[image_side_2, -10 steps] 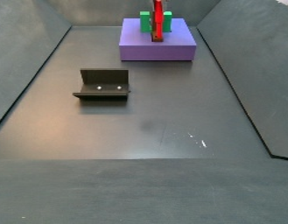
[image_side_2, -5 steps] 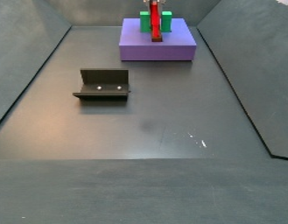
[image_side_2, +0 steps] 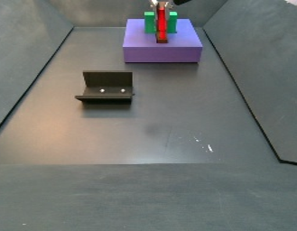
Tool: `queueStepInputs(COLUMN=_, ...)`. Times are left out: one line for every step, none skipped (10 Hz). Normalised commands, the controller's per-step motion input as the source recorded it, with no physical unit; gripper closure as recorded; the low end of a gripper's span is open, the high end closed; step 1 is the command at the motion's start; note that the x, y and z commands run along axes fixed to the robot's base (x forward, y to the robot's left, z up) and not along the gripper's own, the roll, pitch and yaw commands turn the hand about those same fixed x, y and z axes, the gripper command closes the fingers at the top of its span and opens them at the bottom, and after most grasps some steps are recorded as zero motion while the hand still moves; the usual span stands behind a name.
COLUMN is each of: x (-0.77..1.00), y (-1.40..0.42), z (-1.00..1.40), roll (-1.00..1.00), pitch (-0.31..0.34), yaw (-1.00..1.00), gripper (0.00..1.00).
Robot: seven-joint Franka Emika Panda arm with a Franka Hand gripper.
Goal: Pick up the red object. Move up. Place the red object on the fixture. Regrasp the red object. Move to above the board. Insert the red object.
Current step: Insert the red object.
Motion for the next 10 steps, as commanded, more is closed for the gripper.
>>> queueStepInputs(x=-0.04, y=-0.09, z=-0.16, roll=0.14, pitch=-0.099, yaw=0.00, gripper=1.00)
queueStepInputs(x=0.00, y=-0.11, z=-0.16, roll=0.20, pitch=-0.099, yaw=0.06, gripper=1.00)
queueStepInputs(x=0.21, y=-0.09, z=-0.21, roll=0.21, pitch=-0.113, yaw=0.18, gripper=1.00)
queueStepInputs(x=0.19, y=-0.04, z=-0.29, roll=0.20, pitch=-0.136, yaw=0.19, gripper=1.00)
queueStepInputs(x=0.16, y=0.00, z=-0.33, roll=0.19, pitch=-0.140, yaw=0.19, gripper=1.00)
queueStepInputs(x=0.17, y=0.00, z=-0.33, roll=0.20, pitch=-0.139, yaw=0.19, gripper=1.00)
queueStepInputs(x=0.03, y=0.00, z=-0.31, roll=0.22, pitch=-0.130, yaw=0.18, gripper=1.00)
queueStepInputs(x=-0.14, y=0.00, z=-0.43, roll=0.15, pitch=-0.187, yaw=0.15, gripper=1.00)
queueStepInputs(x=-0.03, y=-0.05, z=-0.13, roll=0.07, pitch=-0.044, yaw=0.08, gripper=1.00)
queueStepInputs(x=0.00, y=0.00, z=0.00, roll=0.02, pitch=0.000, yaw=0.00, gripper=1.00)
